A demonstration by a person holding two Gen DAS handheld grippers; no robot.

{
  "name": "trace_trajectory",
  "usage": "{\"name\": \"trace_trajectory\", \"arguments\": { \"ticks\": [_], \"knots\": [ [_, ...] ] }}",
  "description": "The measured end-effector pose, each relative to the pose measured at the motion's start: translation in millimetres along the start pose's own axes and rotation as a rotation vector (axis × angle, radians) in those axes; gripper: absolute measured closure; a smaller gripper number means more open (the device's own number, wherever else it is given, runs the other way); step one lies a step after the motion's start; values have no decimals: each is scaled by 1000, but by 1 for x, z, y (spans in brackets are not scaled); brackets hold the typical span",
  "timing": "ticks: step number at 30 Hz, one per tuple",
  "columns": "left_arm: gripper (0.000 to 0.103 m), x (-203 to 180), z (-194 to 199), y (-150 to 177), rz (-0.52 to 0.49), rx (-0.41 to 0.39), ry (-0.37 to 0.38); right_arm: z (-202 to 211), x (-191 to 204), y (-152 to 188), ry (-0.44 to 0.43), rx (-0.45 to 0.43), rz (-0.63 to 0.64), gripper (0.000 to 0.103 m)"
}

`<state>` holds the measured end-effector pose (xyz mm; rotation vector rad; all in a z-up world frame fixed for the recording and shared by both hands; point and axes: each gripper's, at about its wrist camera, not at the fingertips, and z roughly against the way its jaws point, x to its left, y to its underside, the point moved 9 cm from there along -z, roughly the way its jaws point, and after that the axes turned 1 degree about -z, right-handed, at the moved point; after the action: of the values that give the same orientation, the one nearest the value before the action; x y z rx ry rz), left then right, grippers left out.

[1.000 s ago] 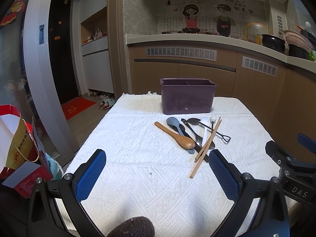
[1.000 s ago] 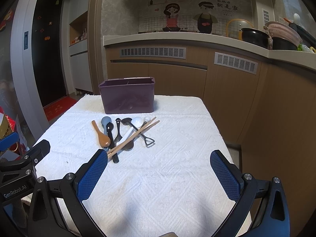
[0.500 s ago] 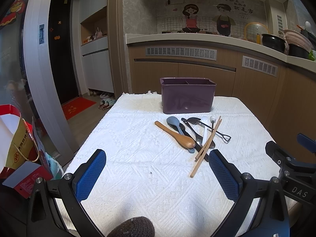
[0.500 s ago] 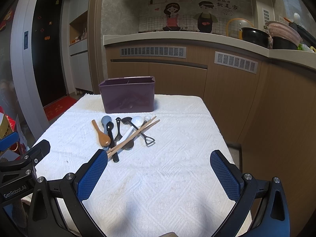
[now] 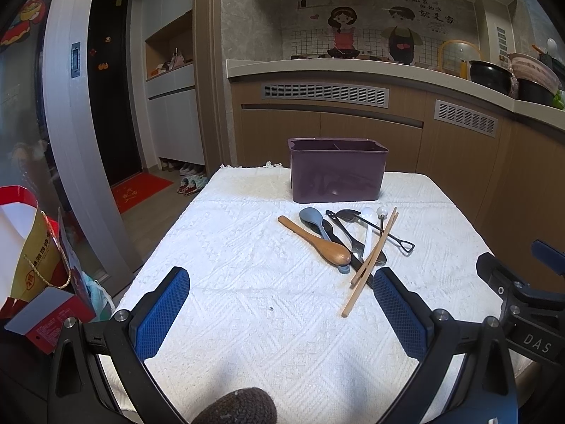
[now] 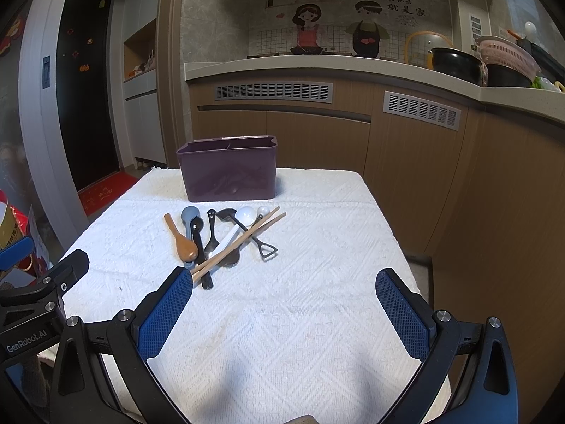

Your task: Organize utensils

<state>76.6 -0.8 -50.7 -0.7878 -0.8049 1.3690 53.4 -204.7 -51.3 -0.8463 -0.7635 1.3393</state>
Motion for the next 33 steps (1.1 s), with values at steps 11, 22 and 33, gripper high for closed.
{"name": "trace_trajectory", "arguments": {
  "ticks": [11,22,33],
  "knots": [
    [0,1,0,1,0,1,-1,1,-1,-1,0,1,-1,0],
    [0,3,-3,0,-8,15,16,-6,0,2,6,7,2,0],
    [0,-6,-79,-31,-96,119,91,-50,-18,-28,-8,35,-2,0]
  ]
}}
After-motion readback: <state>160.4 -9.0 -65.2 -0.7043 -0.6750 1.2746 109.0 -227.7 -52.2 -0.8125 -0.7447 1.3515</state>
